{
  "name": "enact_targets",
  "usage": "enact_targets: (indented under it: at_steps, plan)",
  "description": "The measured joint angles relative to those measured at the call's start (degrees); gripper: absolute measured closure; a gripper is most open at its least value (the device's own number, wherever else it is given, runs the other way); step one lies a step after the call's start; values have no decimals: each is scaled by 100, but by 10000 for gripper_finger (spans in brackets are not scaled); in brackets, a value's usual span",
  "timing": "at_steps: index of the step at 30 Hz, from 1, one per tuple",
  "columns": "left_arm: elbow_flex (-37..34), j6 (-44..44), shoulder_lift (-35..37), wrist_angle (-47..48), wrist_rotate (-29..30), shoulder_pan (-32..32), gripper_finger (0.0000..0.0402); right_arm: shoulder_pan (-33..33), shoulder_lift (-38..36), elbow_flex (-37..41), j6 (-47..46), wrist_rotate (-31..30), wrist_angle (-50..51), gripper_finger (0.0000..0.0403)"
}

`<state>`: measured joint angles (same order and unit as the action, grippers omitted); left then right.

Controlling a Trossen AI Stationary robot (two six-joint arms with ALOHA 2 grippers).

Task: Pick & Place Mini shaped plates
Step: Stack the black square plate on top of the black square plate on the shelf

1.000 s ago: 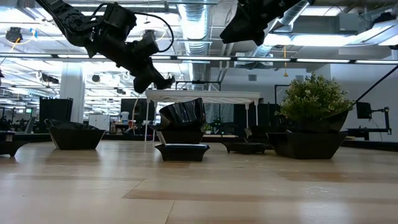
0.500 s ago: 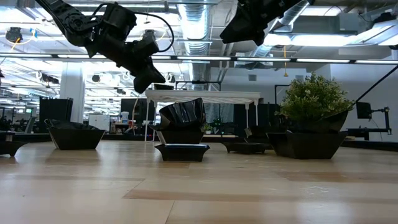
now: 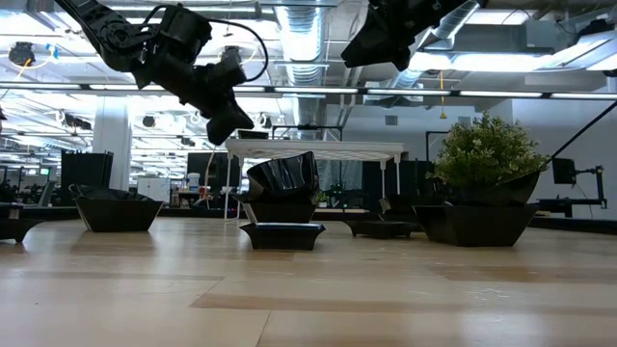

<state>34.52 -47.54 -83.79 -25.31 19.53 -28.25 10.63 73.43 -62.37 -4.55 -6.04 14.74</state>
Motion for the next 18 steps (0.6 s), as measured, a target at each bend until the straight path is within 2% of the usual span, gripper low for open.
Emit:
enact_targets:
  at_steps: [4, 12, 18]
  plan:
    - [0, 139, 5, -2, 245, 46, 362, -1, -2, 0, 1, 0, 9, 294]
    - [0, 199, 163, 201, 227, 521, 362, -9, -2, -2, 1, 0, 244, 294]
    - [0, 130, 164, 626, 247, 463, 362, -9, -2, -2, -1, 0, 243, 294]
